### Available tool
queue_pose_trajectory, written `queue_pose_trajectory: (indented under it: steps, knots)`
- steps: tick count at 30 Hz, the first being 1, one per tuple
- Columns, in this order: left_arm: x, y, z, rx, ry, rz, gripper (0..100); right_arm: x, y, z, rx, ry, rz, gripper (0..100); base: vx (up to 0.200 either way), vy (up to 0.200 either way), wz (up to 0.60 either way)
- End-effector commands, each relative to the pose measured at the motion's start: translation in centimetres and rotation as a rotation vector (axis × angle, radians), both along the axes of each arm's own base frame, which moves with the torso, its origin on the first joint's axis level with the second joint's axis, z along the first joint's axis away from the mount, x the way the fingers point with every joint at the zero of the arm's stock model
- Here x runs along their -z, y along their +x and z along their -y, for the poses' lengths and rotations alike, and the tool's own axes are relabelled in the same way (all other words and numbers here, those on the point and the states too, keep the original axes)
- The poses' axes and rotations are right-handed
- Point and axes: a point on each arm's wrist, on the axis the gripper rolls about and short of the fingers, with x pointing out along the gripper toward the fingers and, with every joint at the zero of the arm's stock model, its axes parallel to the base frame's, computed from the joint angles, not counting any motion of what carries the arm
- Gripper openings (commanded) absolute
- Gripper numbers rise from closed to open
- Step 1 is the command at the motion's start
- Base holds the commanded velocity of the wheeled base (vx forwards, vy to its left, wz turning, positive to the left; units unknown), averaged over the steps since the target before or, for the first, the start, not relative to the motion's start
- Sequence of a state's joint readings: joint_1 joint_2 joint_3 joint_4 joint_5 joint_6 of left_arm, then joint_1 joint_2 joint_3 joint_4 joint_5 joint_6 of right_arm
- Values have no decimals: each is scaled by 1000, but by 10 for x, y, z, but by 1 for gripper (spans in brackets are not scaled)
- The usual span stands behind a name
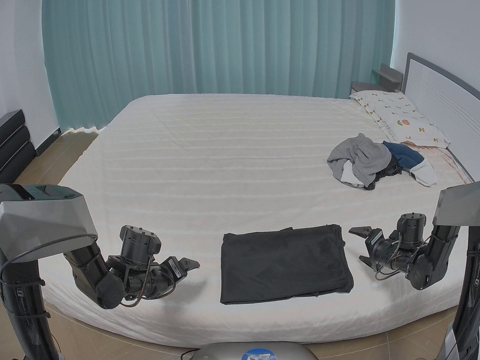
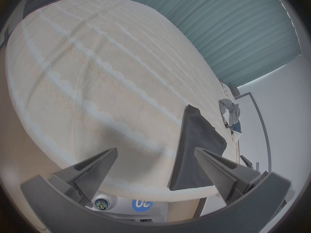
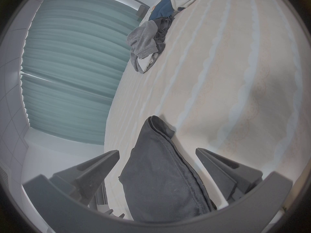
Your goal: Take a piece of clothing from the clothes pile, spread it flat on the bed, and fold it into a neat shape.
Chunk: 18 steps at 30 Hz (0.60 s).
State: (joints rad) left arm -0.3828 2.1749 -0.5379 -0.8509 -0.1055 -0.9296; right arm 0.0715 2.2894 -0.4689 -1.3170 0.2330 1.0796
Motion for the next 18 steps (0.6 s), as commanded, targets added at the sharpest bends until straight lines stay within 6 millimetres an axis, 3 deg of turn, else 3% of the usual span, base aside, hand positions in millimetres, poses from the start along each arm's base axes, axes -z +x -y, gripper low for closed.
queue_pose_trajectory:
  steps: [1, 18]
  knots:
    - [0, -3, 5, 21, 0, -1, 100, 3, -2, -1, -2, 0, -8, 100, 0, -200, 0]
    - [-2, 1, 14, 33, -1, 21, 100, 6, -4, -3, -12, -8, -14, 100, 0, -188, 0]
